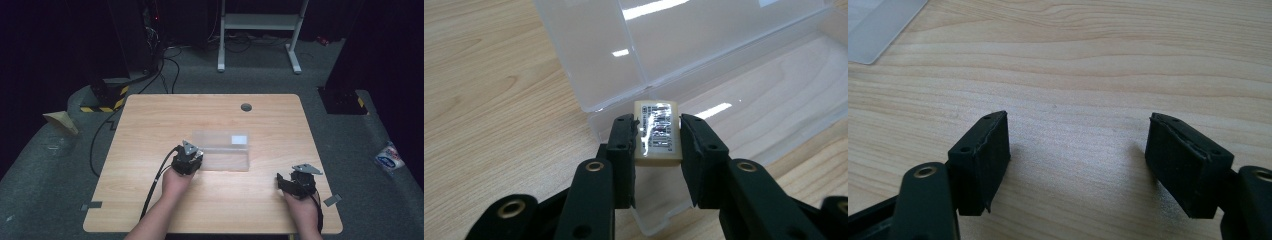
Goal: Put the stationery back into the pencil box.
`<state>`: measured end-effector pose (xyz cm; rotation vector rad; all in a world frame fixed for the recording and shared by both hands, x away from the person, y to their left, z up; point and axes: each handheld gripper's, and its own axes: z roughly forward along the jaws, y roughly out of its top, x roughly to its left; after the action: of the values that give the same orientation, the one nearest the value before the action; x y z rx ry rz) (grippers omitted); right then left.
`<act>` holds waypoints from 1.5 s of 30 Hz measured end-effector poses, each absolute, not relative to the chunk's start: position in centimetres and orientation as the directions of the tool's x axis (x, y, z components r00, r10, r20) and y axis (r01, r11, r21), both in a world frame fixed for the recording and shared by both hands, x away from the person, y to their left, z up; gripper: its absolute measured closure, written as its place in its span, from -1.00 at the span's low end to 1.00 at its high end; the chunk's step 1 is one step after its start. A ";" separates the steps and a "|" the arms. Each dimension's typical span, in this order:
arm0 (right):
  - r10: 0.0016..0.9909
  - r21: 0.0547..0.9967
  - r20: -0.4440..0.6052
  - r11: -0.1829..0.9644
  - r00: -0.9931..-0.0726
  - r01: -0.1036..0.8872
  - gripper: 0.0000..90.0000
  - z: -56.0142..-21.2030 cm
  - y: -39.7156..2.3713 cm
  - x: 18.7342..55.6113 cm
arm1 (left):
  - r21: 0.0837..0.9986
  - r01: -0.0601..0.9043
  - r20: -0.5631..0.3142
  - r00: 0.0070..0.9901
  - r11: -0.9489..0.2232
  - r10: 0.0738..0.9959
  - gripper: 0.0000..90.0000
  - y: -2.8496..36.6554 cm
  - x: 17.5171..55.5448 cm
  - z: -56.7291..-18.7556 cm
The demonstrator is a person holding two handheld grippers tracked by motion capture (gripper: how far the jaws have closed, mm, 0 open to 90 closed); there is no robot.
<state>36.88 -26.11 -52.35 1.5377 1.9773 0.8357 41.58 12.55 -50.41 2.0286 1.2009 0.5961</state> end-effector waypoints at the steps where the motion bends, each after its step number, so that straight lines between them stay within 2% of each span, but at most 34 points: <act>1: 0.970 0.724 -0.014 0.176 -0.241 0.666 -0.43 -52.3 -26.1 36.9 | 0.751 0.570 0.039 0.465 -0.332 0.885 0.51 12.6 41.6 -50.4; 8: 0.970 0.725 -0.015 0.177 -0.241 0.666 -0.43 -52.4 -26.1 36.9 | 0.759 0.566 0.028 0.463 -0.321 0.886 0.49 12.5 41.5 -50.4; 15: 0.970 0.725 -0.015 0.177 -0.241 0.666 -0.43 -52.4 -26.1 36.9 | 0.779 0.549 0.013 0.468 -0.302 0.883 0.33 12.6 41.2 -49.7; 23: 0.970 0.725 -0.015 0.177 -0.241 0.666 -0.43 -52.4 -26.1 36.9 | 0.804 0.530 -0.029 0.487 -0.269 0.873 0.09 13.8 40.7 -48.6; 35: 0.970 0.725 -0.014 0.176 -0.241 0.666 -0.43 -52.4 -26.1 36.9 | 0.812 0.534 -0.076 0.496 -0.235 0.865 -0.43 17.4 39.7 -48.0; 45: 0.971 0.724 -0.012 0.174 -0.240 0.667 -0.43 -52.3 -26.1 36.9 | 0.799 0.555 -0.068 0.465 -0.231 0.883 -0.47 21.6 38.6 -49.1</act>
<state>36.87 -26.10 -52.35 1.5394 1.9771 0.8362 38.62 21.56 -49.11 1.9163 1.2016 0.5201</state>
